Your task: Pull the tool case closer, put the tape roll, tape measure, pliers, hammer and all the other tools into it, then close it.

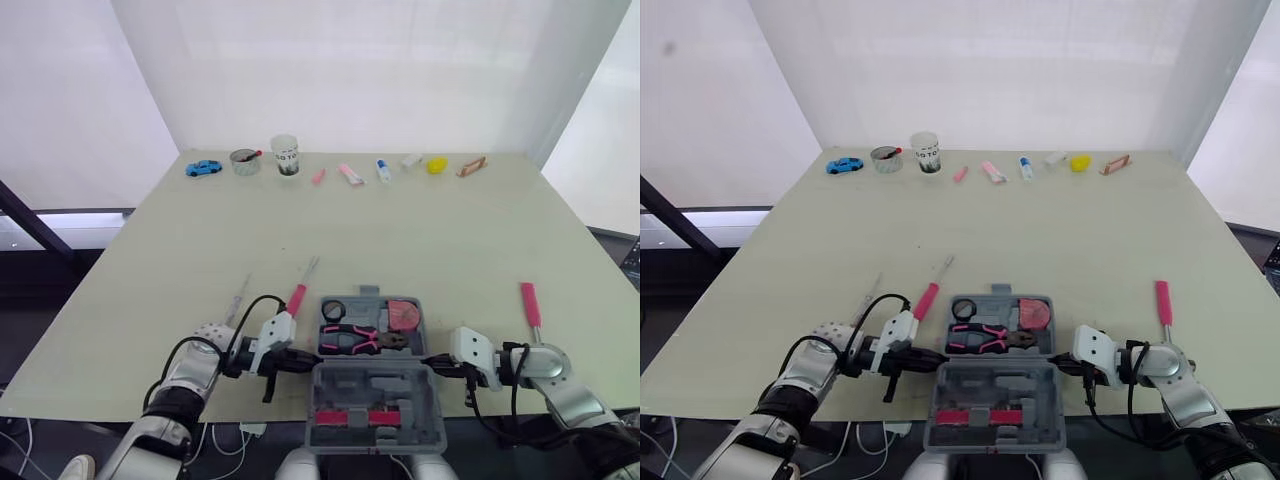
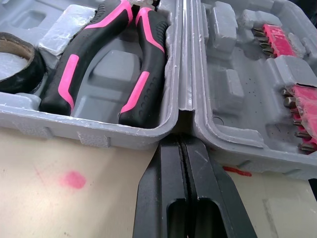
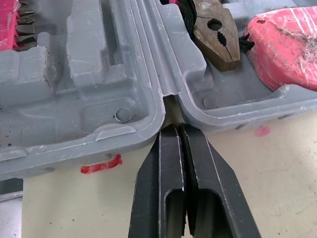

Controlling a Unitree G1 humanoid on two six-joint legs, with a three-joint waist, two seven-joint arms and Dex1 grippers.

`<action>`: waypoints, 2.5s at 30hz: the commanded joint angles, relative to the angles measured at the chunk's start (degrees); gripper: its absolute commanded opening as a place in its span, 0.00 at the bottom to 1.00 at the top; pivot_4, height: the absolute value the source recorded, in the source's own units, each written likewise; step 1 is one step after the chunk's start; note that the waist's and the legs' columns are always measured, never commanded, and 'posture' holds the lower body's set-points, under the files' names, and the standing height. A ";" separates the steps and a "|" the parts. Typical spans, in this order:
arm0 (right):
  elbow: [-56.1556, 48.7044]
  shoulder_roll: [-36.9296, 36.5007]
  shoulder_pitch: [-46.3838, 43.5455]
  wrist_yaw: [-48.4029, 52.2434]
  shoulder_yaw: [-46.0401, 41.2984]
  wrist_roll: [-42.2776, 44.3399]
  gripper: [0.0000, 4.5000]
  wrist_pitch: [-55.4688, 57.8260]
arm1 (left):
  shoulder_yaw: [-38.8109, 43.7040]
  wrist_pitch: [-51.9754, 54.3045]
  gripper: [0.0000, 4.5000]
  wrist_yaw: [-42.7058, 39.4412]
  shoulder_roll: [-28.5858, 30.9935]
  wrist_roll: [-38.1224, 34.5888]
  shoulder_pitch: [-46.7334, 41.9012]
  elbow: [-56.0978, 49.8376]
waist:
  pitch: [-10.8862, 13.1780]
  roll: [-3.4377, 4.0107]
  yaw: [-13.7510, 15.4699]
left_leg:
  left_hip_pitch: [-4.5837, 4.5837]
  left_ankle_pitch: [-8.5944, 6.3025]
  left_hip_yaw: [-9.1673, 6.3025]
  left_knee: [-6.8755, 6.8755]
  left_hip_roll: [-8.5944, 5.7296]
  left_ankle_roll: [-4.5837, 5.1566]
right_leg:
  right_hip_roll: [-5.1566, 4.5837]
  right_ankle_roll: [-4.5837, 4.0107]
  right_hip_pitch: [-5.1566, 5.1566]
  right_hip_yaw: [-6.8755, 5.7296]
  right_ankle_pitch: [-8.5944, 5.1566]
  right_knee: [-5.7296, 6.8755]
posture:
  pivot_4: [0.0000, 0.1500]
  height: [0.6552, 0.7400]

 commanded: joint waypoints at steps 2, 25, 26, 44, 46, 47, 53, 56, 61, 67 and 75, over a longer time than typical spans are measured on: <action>-0.45 -0.06 0.21 -0.03 0.54 -0.21 0.02 0.08 | -1.01 -0.36 0.00 1.01 -1.27 1.78 -2.21 3.23 | 0.00 0.00 0.33 | 0.00 0.00 -0.02 0.01 0.00 0.01 | 0.01 0.00 0.00 -0.01 0.00 0.01 | 1.00 1.00; 9.07 3.09 -8.57 -5.38 -1.16 -1.58 0.02 -3.06 | 2.87 -4.34 0.00 4.43 -3.98 2.70 -13.50 17.63 | 0.05 -0.08 0.66 | -0.12 0.04 -0.18 0.10 -0.01 0.06 | 0.14 -0.10 -0.05 0.00 0.18 0.01 | 1.00 1.00; 9.25 3.27 -8.68 -5.78 -1.21 -1.71 0.02 -2.81 | 2.95 -4.86 0.00 4.86 -4.00 3.01 -13.86 18.36 | 0.06 -0.09 0.61 | -0.14 0.04 -0.19 0.09 0.00 0.06 | 0.15 -0.10 -0.06 0.00 0.18 0.00 | 1.00 1.00; 12.23 6.20 -12.11 -10.20 -1.14 -3.63 0.02 -1.92 | 4.22 -7.34 0.00 7.29 -4.30 4.62 -16.73 23.46 | 0.09 -0.11 -0.63 | -0.18 0.04 -0.20 0.06 0.00 0.06 | 0.16 -0.09 -0.10 0.00 0.19 -0.01 | 1.00 1.00; 11.85 6.40 -11.92 -10.15 -1.00 -3.60 0.02 -1.72 | 4.27 -7.47 0.00 7.00 -4.04 4.76 -16.68 23.54 | 0.09 -0.11 -0.63 | -0.18 0.04 -0.20 0.06 0.00 0.06 | 0.16 -0.09 -0.11 0.00 0.19 -0.01 | 1.00 1.00; 11.51 6.47 -11.76 -9.84 -0.87 -3.44 0.02 -1.49 | 4.36 -7.48 0.00 6.90 -3.90 4.81 -16.64 23.56 | 0.09 -0.12 -0.64 | -0.18 0.04 -0.20 0.06 0.00 0.06 | 0.16 -0.09 -0.11 0.00 0.19 0.00 | 1.00 1.00; 10.77 6.85 -11.47 -9.46 -0.95 -3.11 0.02 -0.73 | 4.50 -7.77 0.00 6.74 -3.39 5.45 -16.15 23.91 | 0.09 -0.12 -0.75 | -0.18 0.04 -0.20 0.05 0.00 0.06 | 0.17 -0.09 -0.12 0.00 0.19 0.00 | 1.00 1.00; 10.70 7.01 -11.63 -9.54 -1.14 -3.05 0.02 -0.50 | 4.75 -7.91 0.00 6.91 -3.44 5.58 -15.86 23.90 | 0.09 -0.12 -0.83 | -0.18 0.04 -0.21 0.03 0.01 0.06 | 0.18 -0.09 -0.12 0.00 0.19 -0.01 | 1.00 1.00; 11.58 7.22 -12.46 -9.83 -1.28 -3.36 0.02 -1.34 | 5.12 -7.90 0.00 7.15 -3.45 5.65 -15.86 23.94 | 0.09 -0.12 -0.85 | -0.18 0.04 -0.21 0.03 0.02 0.06 | 0.19 -0.09 -0.13 0.00 0.18 0.00 | 1.00 1.00; 13.25 7.95 -14.28 -10.35 -1.64 -3.41 0.02 -2.62 | 5.51 -8.01 0.00 7.14 -2.68 5.73 -16.05 24.25 | 0.11 -0.13 -1.09 | -0.17 0.04 -0.21 0.03 0.05 0.06 | 0.23 -0.10 -0.15 0.01 0.19 0.01 | 1.00 1.00; 14.85 7.93 -15.19 -10.16 -1.71 -3.67 0.02 -3.59 | 5.73 -8.13 0.00 7.42 -2.37 5.89 -16.32 24.70 | 0.12 -0.12 -1.05 | -0.20 0.04 -0.21 -0.02 0.05 0.06 | 0.24 -0.10 -0.17 0.02 0.19 -0.02 | 1.00 1.00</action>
